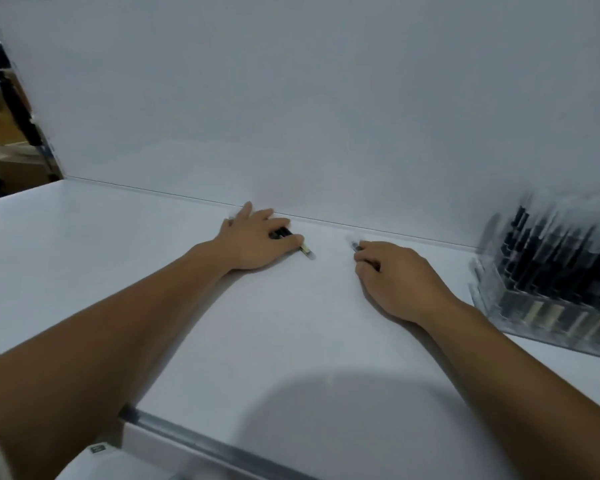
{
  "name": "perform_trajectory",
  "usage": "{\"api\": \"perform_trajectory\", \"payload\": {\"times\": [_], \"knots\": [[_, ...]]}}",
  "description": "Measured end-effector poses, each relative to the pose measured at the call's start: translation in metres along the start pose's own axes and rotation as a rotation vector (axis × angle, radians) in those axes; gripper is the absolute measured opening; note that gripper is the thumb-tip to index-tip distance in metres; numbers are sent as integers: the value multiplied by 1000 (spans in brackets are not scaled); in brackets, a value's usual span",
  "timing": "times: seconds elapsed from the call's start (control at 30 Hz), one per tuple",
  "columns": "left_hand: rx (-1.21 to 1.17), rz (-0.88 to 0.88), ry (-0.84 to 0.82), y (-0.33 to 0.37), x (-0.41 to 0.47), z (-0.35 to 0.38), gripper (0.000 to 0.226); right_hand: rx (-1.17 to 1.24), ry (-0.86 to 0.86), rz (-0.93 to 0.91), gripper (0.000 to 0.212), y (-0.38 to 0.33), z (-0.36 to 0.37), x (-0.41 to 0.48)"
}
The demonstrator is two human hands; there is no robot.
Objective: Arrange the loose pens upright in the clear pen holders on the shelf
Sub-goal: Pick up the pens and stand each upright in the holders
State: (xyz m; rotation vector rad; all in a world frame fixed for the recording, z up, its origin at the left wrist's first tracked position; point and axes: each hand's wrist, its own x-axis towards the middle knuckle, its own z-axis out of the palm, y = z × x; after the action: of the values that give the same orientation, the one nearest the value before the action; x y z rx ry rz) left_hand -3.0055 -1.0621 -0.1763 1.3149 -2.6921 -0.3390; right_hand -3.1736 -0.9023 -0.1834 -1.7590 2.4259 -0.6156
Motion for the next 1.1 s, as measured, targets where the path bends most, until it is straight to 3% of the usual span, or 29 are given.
{"api": "perform_trajectory", "payload": {"times": [0.2,0.33,0.53,0.7,0.83,0.97,1.1], "knots": [[-38,321,-146,56,-20,17,65,36,39,41,29,5,-9,-1],[-165,455,-105,79,-30,26,57,96,61,88,26,13,-19,-4],[-492,320,-182,89,-31,18,60,186,106,203,5,22,-26,-9],[-391,72,144,73,-26,8,57,137,53,251,20,19,-29,-13],[-169,-66,26,66,-24,2,45,165,12,273,27,17,-26,-12],[-165,-90,-74,71,-15,-9,46,206,53,274,37,19,-23,-13],[-211,-123,-198,80,-7,-22,35,248,63,265,33,19,-21,-14]]}}
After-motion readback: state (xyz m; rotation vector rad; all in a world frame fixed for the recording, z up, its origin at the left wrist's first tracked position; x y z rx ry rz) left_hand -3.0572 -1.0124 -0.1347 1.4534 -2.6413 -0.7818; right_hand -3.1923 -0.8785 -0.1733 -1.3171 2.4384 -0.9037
